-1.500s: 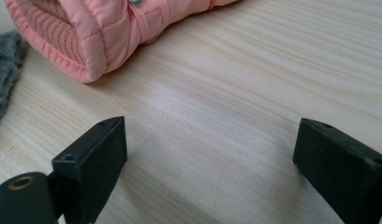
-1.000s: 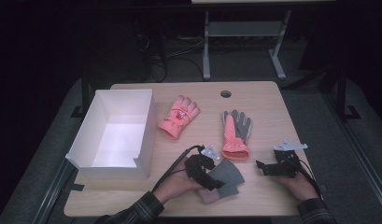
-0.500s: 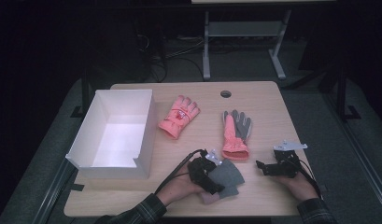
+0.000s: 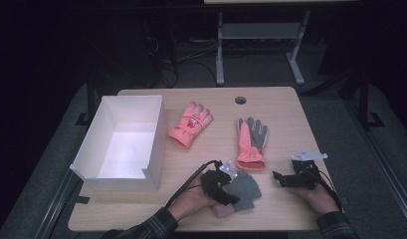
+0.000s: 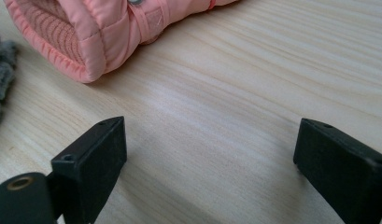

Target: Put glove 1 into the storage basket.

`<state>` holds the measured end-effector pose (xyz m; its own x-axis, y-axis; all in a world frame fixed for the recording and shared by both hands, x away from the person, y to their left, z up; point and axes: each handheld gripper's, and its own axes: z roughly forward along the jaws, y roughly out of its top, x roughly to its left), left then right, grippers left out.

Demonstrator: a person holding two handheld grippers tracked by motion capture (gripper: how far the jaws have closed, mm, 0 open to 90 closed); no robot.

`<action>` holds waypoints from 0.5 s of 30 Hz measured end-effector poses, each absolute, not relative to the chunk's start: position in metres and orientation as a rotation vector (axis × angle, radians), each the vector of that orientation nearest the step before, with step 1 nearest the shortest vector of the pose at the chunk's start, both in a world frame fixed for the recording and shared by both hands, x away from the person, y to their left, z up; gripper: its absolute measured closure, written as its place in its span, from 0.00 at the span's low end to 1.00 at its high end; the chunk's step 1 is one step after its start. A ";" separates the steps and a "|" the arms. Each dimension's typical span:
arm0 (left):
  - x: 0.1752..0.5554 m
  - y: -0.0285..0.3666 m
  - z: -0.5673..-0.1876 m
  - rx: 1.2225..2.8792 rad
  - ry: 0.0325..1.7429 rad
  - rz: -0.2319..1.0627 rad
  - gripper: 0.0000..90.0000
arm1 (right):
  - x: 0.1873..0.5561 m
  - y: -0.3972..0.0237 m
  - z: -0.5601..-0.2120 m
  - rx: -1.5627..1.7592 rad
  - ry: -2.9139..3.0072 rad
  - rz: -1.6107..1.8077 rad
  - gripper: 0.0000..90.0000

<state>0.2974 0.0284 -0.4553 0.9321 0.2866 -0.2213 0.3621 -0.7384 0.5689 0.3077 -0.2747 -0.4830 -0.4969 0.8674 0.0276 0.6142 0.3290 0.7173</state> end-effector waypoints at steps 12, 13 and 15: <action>0.303 0.029 -0.455 2.439 0.451 -0.249 0.73 | 0.308 -0.275 -0.483 1.316 2.238 0.969 0.10; 0.303 0.029 -0.455 2.438 0.453 -0.253 0.73 | 0.308 -0.275 -0.483 1.316 2.238 0.968 0.10; 0.304 0.029 -0.453 2.438 0.444 -0.258 0.74 | 0.308 -0.275 -0.483 1.316 2.238 0.968 0.10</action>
<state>0.3037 0.0287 -0.4529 0.9236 0.2507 -0.2901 0.3762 -0.7387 0.5592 0.3078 -0.2746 -0.4829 -0.4964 0.8676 0.0281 0.6146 0.3284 0.7173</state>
